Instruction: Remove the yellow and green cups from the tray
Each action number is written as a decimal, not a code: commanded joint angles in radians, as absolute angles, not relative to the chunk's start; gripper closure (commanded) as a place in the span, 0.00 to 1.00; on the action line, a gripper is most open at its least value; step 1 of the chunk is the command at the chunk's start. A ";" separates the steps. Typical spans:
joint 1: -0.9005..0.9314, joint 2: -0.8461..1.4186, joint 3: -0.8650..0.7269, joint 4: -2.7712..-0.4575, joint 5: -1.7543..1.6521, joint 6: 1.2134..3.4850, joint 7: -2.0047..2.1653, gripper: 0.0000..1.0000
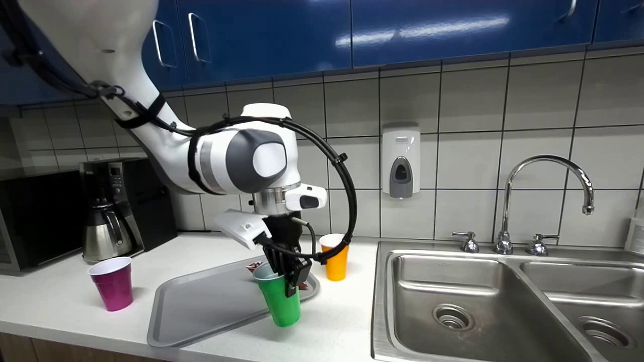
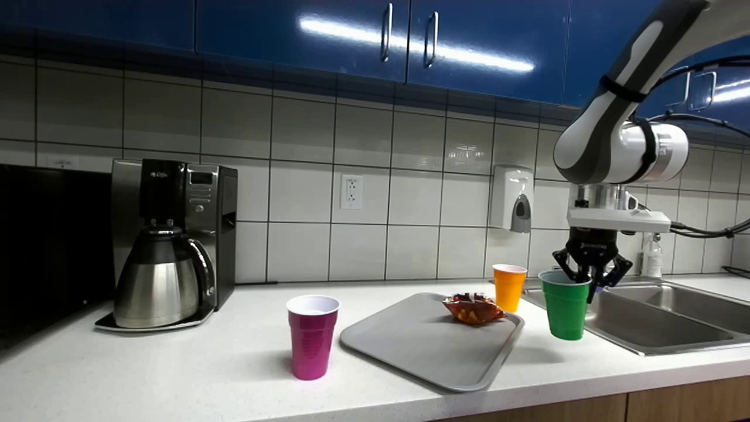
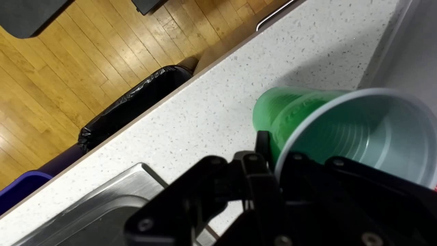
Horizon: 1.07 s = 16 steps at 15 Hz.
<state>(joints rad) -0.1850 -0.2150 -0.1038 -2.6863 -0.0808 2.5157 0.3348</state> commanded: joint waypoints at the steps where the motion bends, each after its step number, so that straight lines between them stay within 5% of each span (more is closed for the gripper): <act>1: -0.197 -0.180 -0.104 -2.670 -0.095 2.536 0.314 0.99; 14: -0.185 -0.017 -0.130 -2.617 -0.086 2.621 0.302 0.99; 15: -0.183 -0.006 -0.133 -2.612 -0.084 2.623 0.300 0.77; 16: -0.182 0.004 -0.135 -2.608 -0.089 2.629 0.305 0.69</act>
<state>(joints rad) -0.1849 -0.0376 -0.1220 -2.6392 -0.0808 2.6145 0.3269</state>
